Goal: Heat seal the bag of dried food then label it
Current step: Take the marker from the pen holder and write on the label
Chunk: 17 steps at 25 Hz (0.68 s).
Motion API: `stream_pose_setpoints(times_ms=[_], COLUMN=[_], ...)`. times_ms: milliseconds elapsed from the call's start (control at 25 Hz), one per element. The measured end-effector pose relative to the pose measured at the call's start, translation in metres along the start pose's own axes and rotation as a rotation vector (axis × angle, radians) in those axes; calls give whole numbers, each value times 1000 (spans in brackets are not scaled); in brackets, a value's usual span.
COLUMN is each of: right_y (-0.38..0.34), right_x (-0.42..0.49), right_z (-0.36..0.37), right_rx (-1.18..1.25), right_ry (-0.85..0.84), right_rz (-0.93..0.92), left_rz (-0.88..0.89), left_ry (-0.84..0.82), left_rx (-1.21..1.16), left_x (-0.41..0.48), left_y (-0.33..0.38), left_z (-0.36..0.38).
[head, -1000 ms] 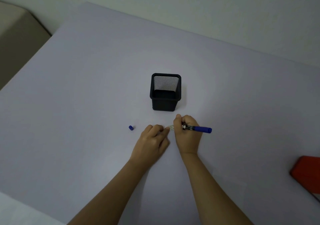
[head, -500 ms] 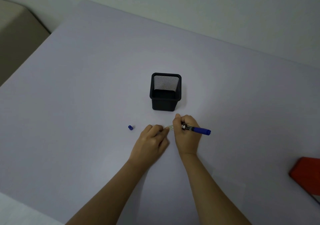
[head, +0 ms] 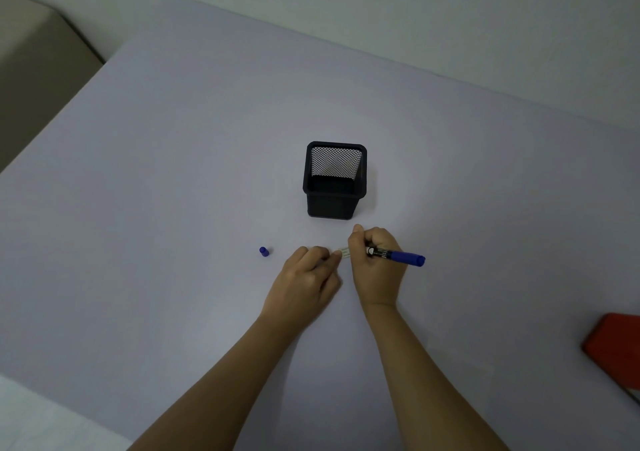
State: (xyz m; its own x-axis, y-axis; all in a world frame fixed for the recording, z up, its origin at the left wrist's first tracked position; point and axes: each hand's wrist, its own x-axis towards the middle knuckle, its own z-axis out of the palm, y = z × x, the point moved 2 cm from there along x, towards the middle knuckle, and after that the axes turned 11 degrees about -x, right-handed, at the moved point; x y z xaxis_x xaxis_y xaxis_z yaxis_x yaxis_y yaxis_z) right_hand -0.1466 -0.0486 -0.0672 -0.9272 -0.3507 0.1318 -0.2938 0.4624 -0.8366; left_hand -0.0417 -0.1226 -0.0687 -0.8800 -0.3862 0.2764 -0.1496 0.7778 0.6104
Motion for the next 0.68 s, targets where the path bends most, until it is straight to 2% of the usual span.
stream_pose_setpoints(times_ms=[680], right_y=[4], right_x=[1], right_z=[0], right_rx=[-29], right_ry=[51], right_rz=[-11], left_rz=[-8], left_ry=[-10], left_rx=[4], left_x=[1], left_y=[1], left_z=[0])
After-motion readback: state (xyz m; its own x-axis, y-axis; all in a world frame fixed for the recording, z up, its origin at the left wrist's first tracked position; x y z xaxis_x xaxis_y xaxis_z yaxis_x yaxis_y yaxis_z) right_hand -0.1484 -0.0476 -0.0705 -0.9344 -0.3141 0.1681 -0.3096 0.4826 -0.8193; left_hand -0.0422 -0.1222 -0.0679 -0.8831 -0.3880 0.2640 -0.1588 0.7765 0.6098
